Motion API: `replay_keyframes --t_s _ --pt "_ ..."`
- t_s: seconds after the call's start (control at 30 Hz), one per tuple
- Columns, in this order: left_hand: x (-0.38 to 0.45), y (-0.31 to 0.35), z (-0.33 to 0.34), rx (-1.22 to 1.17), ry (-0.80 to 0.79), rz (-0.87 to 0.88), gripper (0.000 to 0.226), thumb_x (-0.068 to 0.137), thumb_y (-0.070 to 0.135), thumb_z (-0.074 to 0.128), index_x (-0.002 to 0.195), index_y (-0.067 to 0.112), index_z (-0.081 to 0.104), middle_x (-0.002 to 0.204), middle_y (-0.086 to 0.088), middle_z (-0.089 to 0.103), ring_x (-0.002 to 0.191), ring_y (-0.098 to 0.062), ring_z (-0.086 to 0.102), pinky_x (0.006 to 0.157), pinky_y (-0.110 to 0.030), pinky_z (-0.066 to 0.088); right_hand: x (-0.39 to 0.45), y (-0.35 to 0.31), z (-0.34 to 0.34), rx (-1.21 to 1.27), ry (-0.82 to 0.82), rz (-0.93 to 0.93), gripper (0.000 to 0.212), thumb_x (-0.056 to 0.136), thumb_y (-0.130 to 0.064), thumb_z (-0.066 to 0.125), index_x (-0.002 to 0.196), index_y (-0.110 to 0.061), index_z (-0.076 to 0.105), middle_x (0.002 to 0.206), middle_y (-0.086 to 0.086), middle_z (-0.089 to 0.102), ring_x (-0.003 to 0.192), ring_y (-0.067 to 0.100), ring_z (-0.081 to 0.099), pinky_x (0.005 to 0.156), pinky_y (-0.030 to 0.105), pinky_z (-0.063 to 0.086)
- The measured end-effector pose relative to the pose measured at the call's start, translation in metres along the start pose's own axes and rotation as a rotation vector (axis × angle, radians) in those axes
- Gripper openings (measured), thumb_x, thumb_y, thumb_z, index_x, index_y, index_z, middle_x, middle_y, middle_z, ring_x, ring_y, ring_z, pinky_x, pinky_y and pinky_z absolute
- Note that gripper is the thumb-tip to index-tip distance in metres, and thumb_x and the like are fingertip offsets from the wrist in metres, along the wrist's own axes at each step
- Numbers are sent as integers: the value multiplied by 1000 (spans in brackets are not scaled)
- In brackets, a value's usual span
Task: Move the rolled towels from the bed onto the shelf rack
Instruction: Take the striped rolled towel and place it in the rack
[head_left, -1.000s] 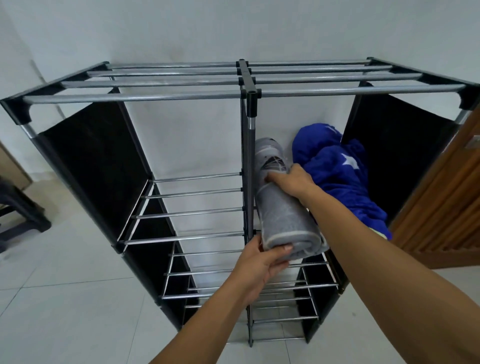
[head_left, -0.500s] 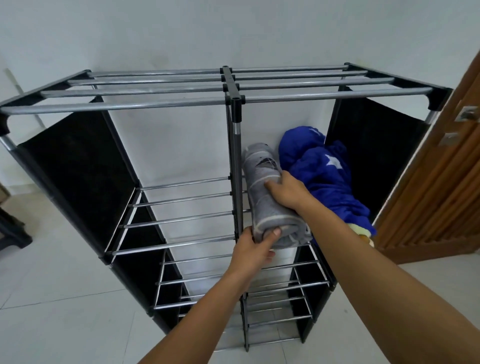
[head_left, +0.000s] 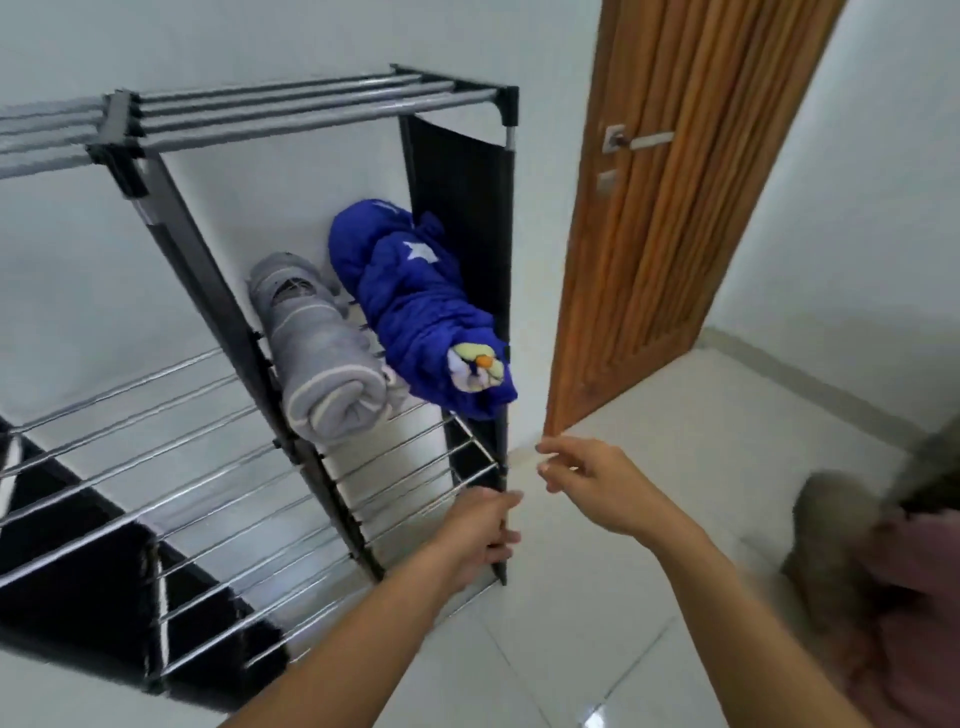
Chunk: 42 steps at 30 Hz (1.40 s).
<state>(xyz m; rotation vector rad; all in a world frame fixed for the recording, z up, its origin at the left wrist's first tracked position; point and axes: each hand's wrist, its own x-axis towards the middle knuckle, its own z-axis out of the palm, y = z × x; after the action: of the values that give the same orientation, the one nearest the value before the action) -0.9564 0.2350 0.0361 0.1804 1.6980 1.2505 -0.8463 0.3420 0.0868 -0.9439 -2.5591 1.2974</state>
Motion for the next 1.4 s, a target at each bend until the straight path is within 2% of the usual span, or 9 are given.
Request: replay_keyframes --t_s 0.1,0.17,0.37,0.47,0.63,0.87,1.03,1.2,1.4 --pt "0 5 56 225 -216 60 13 91 30 60 93 19 54 92 1 57 80 -20 61 65 -29 50 -61 63 -17 56 234 269 33 93 -30 53 122 -18 61 100 -2 70 92 13 68 88 27 49" --pt "-10 -2 99 371 -395 78 12 91 29 61 89 19 55 90 1 57 78 -19 61 68 -30 50 -121 103 -12 132 398 465 31 91 -29 54 119 -16 62 100 0 71 88 14 69 88 28 49" --pt "-98 -79 202 699 -921 48 14 94 22 55 81 20 52 84 0 52 65 -15 56 62 -26 45 -342 154 88 754 821 1048 15 92 -19 55 104 -13 61 91 5 63 69 14 63 58 22 42" --pt "-152 -141 237 866 -1145 -33 9 95 23 55 87 20 51 83 0 52 63 -15 56 59 -26 45 -436 147 129 966 1173 1153 11 94 -16 53 95 -11 62 87 5 61 69 17 62 61 26 43" --pt "-244 -232 293 1142 -1398 -109 9 94 26 56 90 18 54 84 -3 53 64 -17 57 60 -28 47 -562 142 185 1235 1718 1147 11 92 -18 56 97 -11 63 96 10 65 78 24 65 65 30 49" --pt "-380 -353 363 1304 -1543 -146 10 94 27 55 91 17 54 82 -3 56 65 -18 58 60 -28 47 -714 137 230 1305 2096 1166 13 95 -18 52 97 -9 61 96 12 66 81 28 64 69 33 50" --pt "-455 -411 404 1268 -1538 -331 15 94 27 55 93 12 54 86 -7 54 70 -20 58 62 -32 48 -809 131 225 1293 2295 1116 16 97 -17 50 107 -7 57 105 14 63 90 28 62 73 33 48" --pt "-494 -431 479 1148 -1436 -349 15 94 26 56 91 11 54 87 -8 53 71 -21 57 62 -33 47 -883 154 174 1153 2406 1028 11 96 -11 48 101 -9 58 88 9 60 72 20 58 64 29 43" --pt "-497 -458 571 1102 -1296 -375 41 90 39 59 117 8 52 97 -14 54 77 -26 55 62 -40 49 -935 229 106 1118 2356 1007 11 96 -13 49 102 -11 58 96 10 60 88 26 59 68 29 44"
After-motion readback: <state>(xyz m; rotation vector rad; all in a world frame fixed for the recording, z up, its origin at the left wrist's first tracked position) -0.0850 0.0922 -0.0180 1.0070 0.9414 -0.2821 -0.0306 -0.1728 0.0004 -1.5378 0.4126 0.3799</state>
